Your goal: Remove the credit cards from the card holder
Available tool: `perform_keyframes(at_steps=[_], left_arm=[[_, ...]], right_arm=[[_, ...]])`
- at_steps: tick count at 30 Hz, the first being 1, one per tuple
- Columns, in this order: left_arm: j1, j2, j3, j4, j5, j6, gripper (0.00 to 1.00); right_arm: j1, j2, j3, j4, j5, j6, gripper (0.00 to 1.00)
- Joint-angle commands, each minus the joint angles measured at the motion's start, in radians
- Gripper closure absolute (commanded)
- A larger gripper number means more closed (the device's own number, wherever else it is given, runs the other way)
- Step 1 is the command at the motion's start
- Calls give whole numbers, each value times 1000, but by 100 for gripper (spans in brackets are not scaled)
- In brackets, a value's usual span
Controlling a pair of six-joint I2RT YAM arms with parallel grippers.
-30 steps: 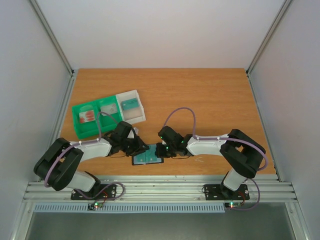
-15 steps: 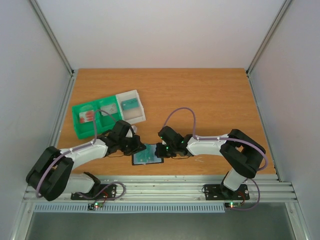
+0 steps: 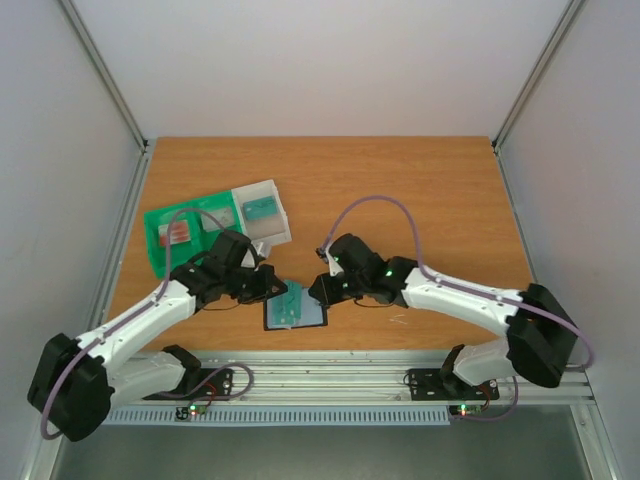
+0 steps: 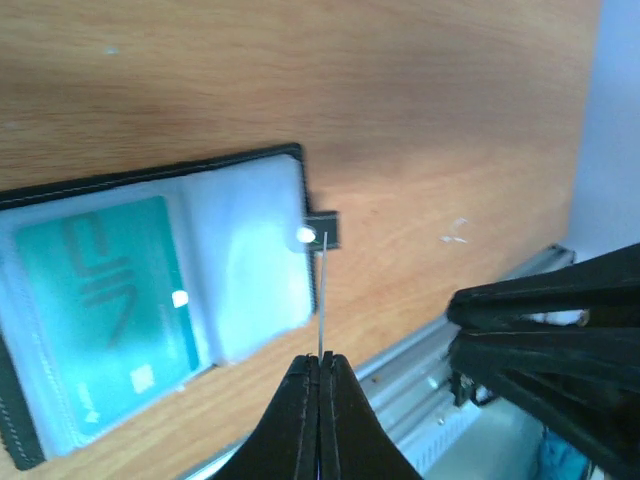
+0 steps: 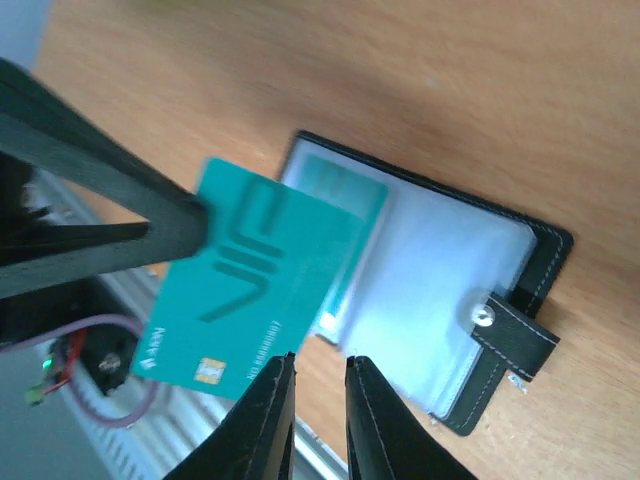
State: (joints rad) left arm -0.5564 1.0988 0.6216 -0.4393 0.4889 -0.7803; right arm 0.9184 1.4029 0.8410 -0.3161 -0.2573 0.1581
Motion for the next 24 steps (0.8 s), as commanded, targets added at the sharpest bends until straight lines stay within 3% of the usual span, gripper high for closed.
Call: perform_keyframes(at_steps=[1,11,24], left_arm=[[0,-88,66,-70,134,105,100],[-32,-160,134,-137,366,235,99],[-66,-220,99,2,499,237,100]], right_arm=[[-17,-105,100,-207,-58,-221,82],[-53,-205,295,-483,-316,-348,62],[-56,-118,351,-569,-414,-435,57]])
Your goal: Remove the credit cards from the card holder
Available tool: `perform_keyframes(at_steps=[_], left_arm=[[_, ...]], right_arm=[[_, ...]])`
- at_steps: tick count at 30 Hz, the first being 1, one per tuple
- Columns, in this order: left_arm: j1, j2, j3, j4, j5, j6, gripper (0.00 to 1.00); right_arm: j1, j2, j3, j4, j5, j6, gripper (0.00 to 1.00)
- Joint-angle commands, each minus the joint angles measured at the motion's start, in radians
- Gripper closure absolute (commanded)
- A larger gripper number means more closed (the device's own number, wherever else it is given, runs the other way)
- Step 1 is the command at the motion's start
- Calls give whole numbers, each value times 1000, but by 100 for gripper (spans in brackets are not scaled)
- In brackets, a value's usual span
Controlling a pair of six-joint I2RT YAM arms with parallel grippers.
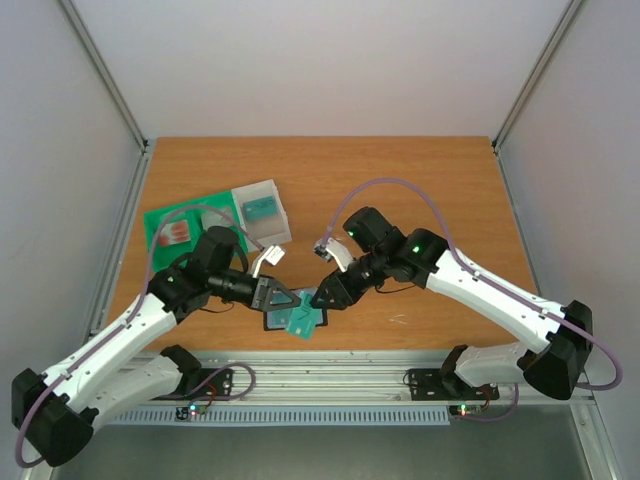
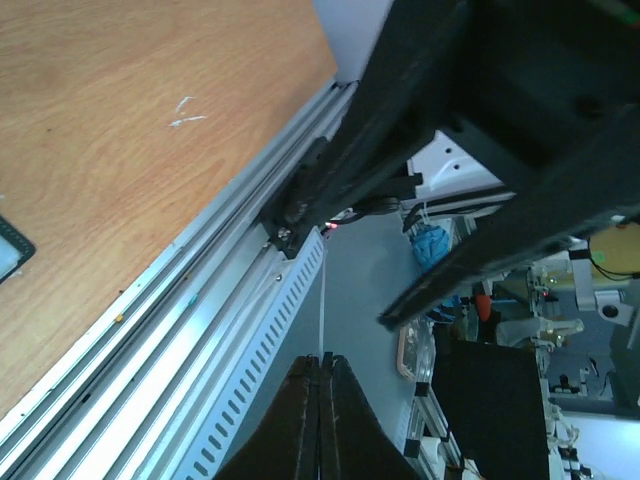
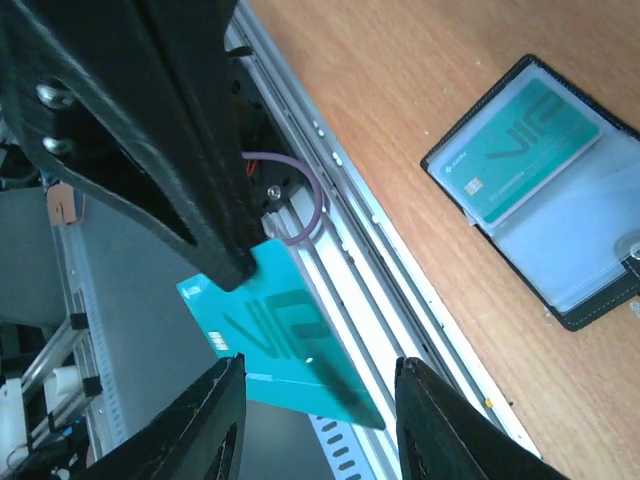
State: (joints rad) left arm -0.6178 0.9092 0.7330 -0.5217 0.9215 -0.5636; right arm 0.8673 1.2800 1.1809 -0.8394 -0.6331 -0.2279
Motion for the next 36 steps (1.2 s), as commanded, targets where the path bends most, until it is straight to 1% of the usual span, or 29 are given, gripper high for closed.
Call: perform_keyframes(at_steps=[1,2,4,8,10,12,13,14,15,16,17,18,19,21,25,27,29,34,36], left_arm=[[-5,-31,-17,96,72,22,99],[-5,-31,-19,104,77,21,99],[-4,-31,-21,116,82,19,100],[-5,-30,-16,108,69,26,99],[-5,-32,-5,75,21,39,99],[-5,-30,10,11,-48,70,100],[-4,-30,16,-3,-76,76,96],[-5,-33,26,-20,-115,80,87],[-5,-36,38,-38,-185,77,77],[-5,-43,47,-54,-241,70,66],[-5,-52,55,-65,-308,54,51],[-4,-64,57,-67,-368,36,45],[-5,-82,54,-61,-420,-7,40],[-4,-126,25,-5,-480,-87,34],[-5,-233,-106,214,-500,-303,28],[-5,-265,-165,333,-489,-424,27],[-5,-273,-196,423,-470,-499,27],[-5,-264,-208,510,-448,-572,27],[-4,-254,-202,544,-445,-586,27]], right_arm=[[-5,7,9,-44,-43,-50,57],[-5,11,6,-41,-57,-50,58],[-7,11,-6,-26,-97,-44,65],[-15,-6,-35,15,-167,-28,89],[-24,-17,-49,26,-178,-20,98],[-38,-28,-65,37,-178,-11,99],[-45,-34,-74,49,-178,-1,99],[-51,-39,-83,62,-180,13,99],[-56,-44,-91,80,-179,30,99],[-57,-51,-96,96,-165,44,99],[-58,-66,-103,115,-150,64,99],[-59,-78,-110,143,-132,90,99],[-61,-92,-116,172,-109,119,99],[-69,-119,-125,224,-42,196,99],[-86,-175,-148,322,86,377,99],[-91,-209,-171,396,130,460,99],[-95,-235,-197,475,159,548,99],[-98,-262,-298,739,179,770,99],[-98,-257,-334,816,174,833,99]])
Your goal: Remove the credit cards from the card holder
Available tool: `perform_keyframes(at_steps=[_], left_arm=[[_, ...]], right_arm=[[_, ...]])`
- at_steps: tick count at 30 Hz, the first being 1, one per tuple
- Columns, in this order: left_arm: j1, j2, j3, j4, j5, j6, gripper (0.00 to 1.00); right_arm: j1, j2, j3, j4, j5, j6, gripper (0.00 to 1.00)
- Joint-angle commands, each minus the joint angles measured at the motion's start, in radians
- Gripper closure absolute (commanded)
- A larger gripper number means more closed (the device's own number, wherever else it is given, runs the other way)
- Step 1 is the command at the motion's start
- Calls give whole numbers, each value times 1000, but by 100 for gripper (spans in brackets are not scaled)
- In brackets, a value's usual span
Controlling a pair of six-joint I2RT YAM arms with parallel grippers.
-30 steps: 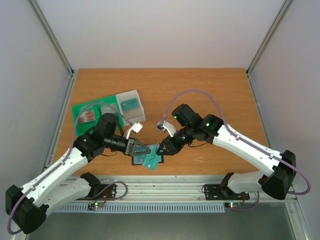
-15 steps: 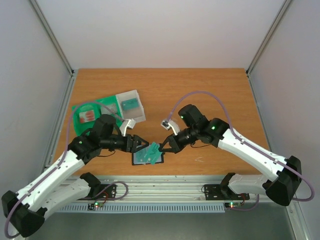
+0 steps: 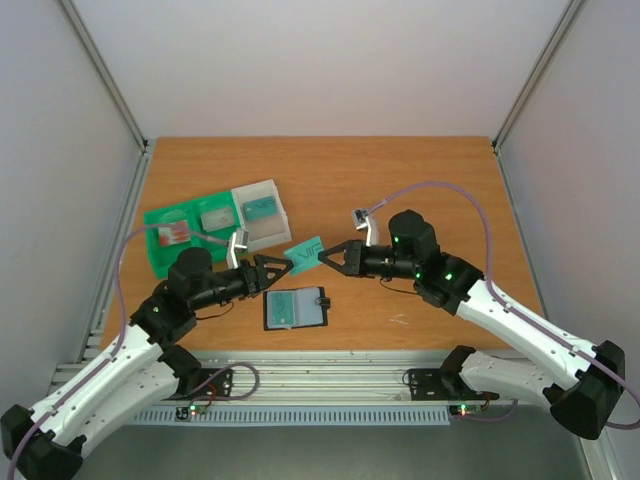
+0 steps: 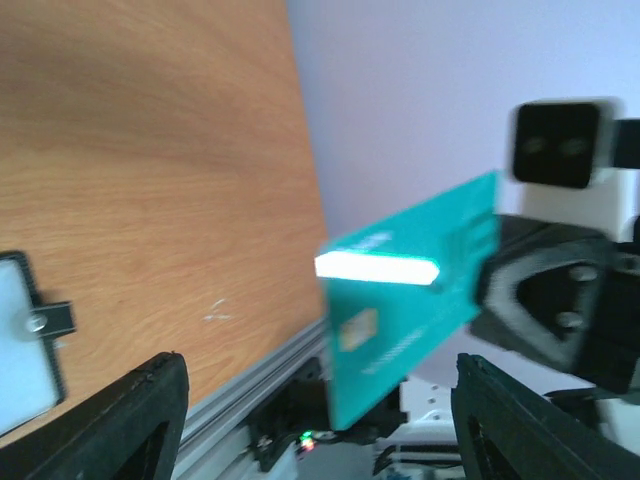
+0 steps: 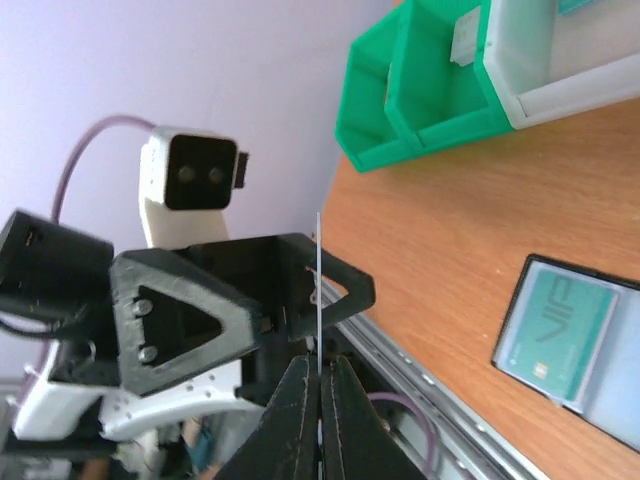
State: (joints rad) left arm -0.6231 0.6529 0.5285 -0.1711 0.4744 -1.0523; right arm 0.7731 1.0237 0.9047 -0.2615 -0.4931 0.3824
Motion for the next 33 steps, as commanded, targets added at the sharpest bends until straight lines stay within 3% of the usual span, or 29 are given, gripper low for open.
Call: perform_keyframes(at_steps=[1,10,18,25,30,33], left_arm=[[0,14,6,205,8,-101,28],[0,51,-34,367,20,-188,51],[1,29,-35,341,-12,-199,72],[0,27,-40,346,-22,-202,99],[0,30,-45,351,-25,-203,100],[0,31,-49,350,-27,-193,100]], right_arm=[[-3,7,-64,255,37,244,99],[-3,-26,-115,312,101,314,99],[-3,-33,-119,294,113,303,99],[-3,-30,-125,287,102,296,99],[-3,-36,-124,272,99,282,98],[-3,-35,-124,248,90,257,92]])
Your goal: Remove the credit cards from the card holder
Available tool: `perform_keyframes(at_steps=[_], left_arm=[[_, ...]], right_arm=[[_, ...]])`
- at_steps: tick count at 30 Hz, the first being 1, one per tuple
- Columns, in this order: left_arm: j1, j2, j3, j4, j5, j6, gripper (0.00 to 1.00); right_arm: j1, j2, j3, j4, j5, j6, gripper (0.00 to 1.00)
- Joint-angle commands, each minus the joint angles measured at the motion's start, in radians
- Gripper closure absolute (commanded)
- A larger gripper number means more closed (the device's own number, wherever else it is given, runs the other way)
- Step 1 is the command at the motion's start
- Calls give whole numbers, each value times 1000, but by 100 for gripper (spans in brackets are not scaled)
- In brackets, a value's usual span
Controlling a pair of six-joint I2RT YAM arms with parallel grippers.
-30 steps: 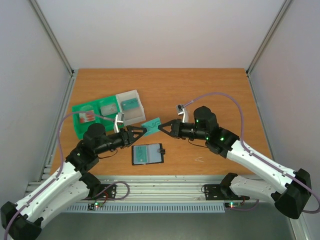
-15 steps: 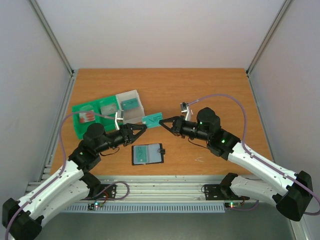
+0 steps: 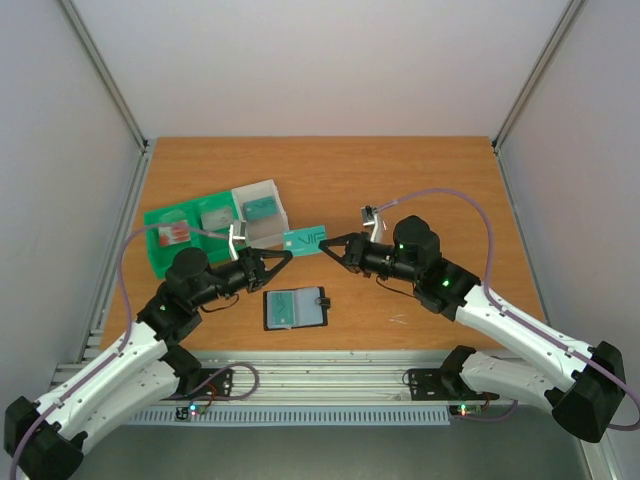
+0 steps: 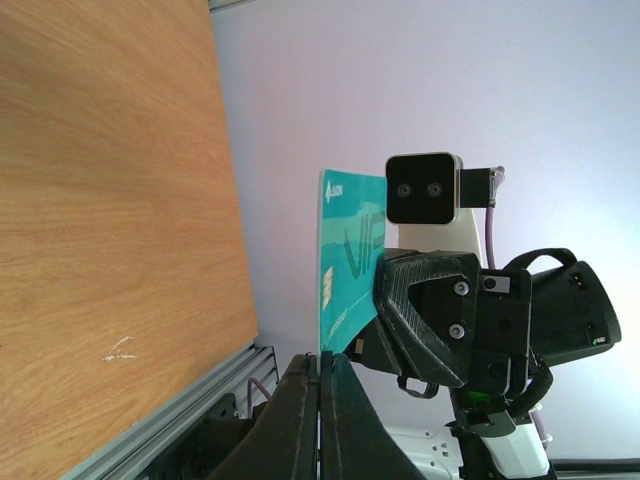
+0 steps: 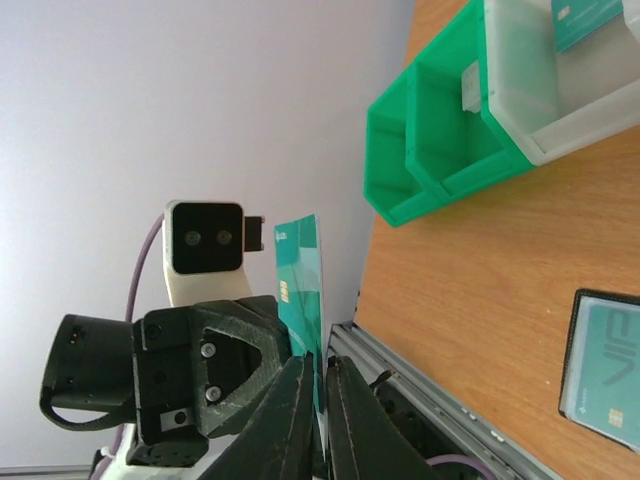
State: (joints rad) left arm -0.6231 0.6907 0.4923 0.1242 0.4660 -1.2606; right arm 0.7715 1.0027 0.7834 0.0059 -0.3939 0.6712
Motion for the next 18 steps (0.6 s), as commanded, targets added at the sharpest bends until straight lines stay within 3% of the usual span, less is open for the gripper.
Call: perform_keyframes(at_steps=[1,10,13,14,18], left_arm=[[1,-8,-11,49,-21,19,100],[5,23,34,-71,-85,126,100],[11,66,61,-115,-107,168,99],[16,81,71,-146,-114,180,99],[45,118,100,-168,-143,225,100]], right_arm=[[-2,-19,-3,-44,-8,-40,88],[-2,-75,-16,-174,18,-139,31],[-2,-95,-8,-230,37,-175,7],[-3,-100,-4,-249,42,-186,2],[-2,-115,12,-309,58,-223,1]])
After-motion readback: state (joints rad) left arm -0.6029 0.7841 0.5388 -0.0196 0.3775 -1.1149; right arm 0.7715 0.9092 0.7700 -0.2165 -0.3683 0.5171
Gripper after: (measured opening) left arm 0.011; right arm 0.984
